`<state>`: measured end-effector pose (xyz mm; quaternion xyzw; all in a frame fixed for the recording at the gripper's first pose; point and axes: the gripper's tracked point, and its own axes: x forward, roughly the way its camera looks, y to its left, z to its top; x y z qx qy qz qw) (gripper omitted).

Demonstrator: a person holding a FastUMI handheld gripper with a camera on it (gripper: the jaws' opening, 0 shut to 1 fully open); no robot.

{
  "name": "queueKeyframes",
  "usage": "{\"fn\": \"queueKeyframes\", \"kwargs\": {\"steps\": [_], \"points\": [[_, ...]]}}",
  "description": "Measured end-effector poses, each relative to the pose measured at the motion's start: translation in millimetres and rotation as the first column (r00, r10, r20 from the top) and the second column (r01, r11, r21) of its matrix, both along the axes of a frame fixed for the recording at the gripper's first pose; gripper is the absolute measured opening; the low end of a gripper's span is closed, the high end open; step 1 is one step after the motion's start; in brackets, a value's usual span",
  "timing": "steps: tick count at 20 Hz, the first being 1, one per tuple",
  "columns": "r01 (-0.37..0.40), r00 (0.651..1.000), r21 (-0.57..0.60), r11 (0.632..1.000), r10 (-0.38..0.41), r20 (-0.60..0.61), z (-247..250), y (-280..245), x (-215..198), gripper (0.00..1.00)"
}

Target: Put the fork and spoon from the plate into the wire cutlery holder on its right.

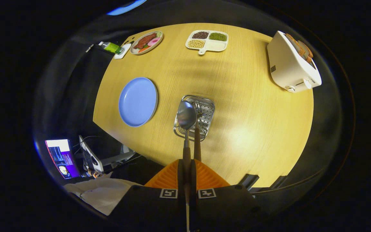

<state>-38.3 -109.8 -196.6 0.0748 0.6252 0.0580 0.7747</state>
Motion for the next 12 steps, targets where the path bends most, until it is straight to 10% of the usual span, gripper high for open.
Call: {"fn": "queueKeyframes", "kwargs": {"steps": [12], "points": [[-0.007, 0.983, 0.03, 1.0, 0.012, -0.183, -16.3, 0.5, 20.5, 0.13]]}}
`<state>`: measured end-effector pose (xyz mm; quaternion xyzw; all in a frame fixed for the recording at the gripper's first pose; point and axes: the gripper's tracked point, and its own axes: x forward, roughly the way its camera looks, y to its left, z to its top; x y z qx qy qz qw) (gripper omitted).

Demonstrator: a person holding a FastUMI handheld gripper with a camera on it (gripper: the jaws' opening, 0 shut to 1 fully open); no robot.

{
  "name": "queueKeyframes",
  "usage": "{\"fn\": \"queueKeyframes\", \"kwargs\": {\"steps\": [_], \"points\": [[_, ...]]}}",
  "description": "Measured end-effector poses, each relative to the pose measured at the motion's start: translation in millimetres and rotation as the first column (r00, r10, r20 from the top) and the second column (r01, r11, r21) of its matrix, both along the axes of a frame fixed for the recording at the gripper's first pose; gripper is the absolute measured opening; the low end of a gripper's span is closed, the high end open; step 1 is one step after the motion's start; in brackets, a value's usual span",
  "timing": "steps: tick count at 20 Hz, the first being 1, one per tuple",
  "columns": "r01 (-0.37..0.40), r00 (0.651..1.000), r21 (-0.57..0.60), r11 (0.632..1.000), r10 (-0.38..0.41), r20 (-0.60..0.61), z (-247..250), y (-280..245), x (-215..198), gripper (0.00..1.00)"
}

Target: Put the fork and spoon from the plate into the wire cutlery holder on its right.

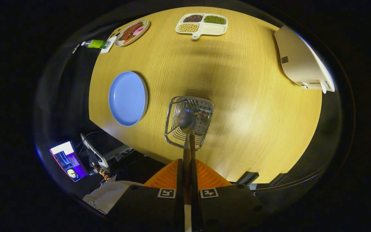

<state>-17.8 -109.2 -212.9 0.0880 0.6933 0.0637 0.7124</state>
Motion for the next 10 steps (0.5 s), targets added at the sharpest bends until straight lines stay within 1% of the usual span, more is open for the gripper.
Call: {"fn": "queueKeyframes", "kwargs": {"steps": [2, 3, 4, 6, 7, 8, 10], "points": [[0.011, 0.999, 0.02, 1.0, -0.012, 0.036, 9.1, 2.6, 9.2, 0.31], [0.019, 0.998, 0.027, 0.999, -0.02, 0.061, 15.3, 3.8, 14.0, 0.46], [0.022, 0.996, 0.036, 0.999, -0.025, 0.083, 18.9, 6.1, 16.2, 0.54], [0.021, 0.991, 0.051, 0.998, -0.027, 0.128, 28.8, 8.7, 16.3, 0.59], [0.017, 0.988, 0.061, 0.998, -0.026, 0.153, 33.3, 12.0, 16.3, 0.82], [0.013, 0.985, 0.065, 0.998, -0.023, 0.168, 36.4, 14.0, 14.1, 0.89], [0.001, 0.979, 0.065, 0.998, -0.014, 0.202, 44.1, 16.8, 7.8, 0.89]]}}
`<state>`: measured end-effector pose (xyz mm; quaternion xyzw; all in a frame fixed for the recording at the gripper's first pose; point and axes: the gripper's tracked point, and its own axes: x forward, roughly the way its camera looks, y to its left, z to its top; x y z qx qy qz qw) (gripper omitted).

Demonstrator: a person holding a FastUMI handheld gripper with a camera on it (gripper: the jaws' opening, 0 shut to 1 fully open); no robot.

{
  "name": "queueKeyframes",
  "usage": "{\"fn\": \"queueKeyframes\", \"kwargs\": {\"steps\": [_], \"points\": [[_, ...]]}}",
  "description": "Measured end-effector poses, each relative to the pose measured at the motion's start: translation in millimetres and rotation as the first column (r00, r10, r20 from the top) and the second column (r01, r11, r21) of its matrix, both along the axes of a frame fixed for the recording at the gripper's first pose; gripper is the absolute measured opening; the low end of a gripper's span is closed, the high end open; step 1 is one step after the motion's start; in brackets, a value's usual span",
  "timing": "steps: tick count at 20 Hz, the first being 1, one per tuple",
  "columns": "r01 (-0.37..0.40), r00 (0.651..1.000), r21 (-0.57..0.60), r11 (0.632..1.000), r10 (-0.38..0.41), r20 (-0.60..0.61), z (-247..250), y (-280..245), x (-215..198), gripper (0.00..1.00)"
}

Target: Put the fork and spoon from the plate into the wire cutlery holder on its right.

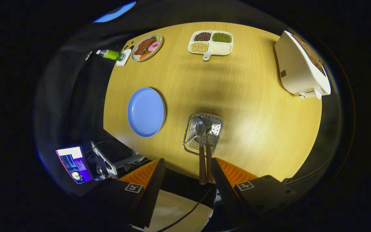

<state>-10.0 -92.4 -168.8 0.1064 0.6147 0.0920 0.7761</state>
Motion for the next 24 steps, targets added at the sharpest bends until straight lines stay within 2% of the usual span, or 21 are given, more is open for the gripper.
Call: {"fn": "queueKeyframes", "kwargs": {"steps": [1, 4, 7, 11, 16, 19, 24], "points": [[-0.004, 1.0, 0.002, 1.0, 0.004, 0.02, 4.2, 0.7, -3.9, 0.89], [0.008, 0.995, 0.016, 1.0, -0.01, 0.102, 20.4, 4.1, -9.4, 1.0], [0.065, 0.973, 0.041, 0.997, -0.073, 0.22, 45.2, 9.5, -1.9, 0.99], [0.124, 0.904, 0.078, 0.989, -0.146, 0.403, 90.8, 13.3, 2.2, 0.99], [0.167, 0.8, 0.118, 0.979, -0.204, 0.564, 142.9, 20.5, -8.3, 1.0], [0.192, 0.699, 0.079, 0.978, -0.193, 0.689, 177.5, 18.6, -13.6, 0.99], [0.258, 0.457, 0.016, 0.966, -0.137, 0.879, 245.8, 23.4, -23.8, 0.99]]}}
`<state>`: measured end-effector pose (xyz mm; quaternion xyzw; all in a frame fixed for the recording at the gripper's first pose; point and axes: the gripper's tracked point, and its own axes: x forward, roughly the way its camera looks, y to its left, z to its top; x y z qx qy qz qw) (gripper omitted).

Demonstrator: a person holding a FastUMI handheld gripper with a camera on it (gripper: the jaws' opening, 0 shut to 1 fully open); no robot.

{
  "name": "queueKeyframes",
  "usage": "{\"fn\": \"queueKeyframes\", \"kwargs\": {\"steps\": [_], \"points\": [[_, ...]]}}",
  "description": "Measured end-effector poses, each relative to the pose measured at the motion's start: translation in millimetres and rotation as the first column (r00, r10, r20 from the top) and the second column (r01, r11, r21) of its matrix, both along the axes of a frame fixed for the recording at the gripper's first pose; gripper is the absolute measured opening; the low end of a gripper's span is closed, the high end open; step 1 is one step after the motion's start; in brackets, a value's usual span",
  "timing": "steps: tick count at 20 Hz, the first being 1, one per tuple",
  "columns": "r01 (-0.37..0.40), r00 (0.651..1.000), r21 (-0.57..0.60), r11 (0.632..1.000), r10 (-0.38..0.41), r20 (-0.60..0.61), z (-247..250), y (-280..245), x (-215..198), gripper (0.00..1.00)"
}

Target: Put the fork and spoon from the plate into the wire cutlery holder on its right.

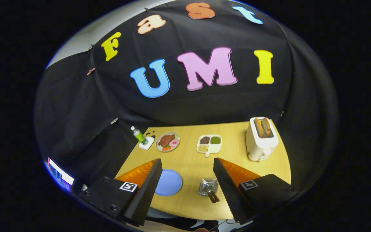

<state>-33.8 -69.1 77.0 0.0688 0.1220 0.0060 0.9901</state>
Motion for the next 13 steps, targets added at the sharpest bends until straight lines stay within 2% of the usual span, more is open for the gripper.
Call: {"fn": "queueKeyframes", "kwargs": {"steps": [2, 5, 10, 13], "points": [[0.038, 0.994, -0.046, 0.998, -0.033, 0.108, 24.9, 5.3, -8.6, 0.99], [0.094, 0.965, -0.097, 0.991, -0.067, 0.253, 50.9, 13.7, -21.1, 0.99], [0.175, 0.923, -0.093, 0.98, -0.131, 0.362, 57.1, 25.5, -35.3, 0.99], [0.251, 0.892, -0.059, 0.966, -0.207, 0.401, 50.7, 23.0, -42.2, 0.99]]}}
